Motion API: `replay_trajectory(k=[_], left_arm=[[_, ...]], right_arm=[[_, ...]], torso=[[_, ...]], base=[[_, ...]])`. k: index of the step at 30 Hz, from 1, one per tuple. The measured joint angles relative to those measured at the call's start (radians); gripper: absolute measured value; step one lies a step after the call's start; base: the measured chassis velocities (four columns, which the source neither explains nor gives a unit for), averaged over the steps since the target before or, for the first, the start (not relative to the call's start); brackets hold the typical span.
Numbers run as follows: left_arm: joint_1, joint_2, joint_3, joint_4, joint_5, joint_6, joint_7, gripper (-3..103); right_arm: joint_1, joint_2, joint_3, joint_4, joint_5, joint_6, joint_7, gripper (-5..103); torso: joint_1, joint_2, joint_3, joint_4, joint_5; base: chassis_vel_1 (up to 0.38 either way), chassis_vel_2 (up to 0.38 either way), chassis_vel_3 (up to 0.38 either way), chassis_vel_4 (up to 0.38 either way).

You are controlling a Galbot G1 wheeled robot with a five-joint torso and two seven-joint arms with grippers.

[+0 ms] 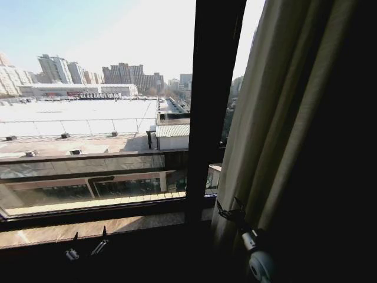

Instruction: Open the curtains by pulling them apart, changing their state from closed to fully open.

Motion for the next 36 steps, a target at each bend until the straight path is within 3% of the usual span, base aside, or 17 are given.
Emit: replay_trajectory(k=[21,36], left_arm=[[0.000,0.000,0.000,0.000,0.000,0.000,0.000,100],[0.000,0.000,0.000,0.000,0.000,0.000,0.000,100]], right_arm=[[0.003,0.001,0.001,-0.004,0.000,0.000,0.002,100],[0.004,0.002,0.001,-0.005,0.000,0.000,0.003,100]], torso=[[0.000,0.000,0.000,0.0001,0.0001],[0.000,0.000,0.000,0.0002,0.0000]], base=[[0.038,0.026,-0.029,-0.033],[0.266,0.275,-0.272,-0.265]])
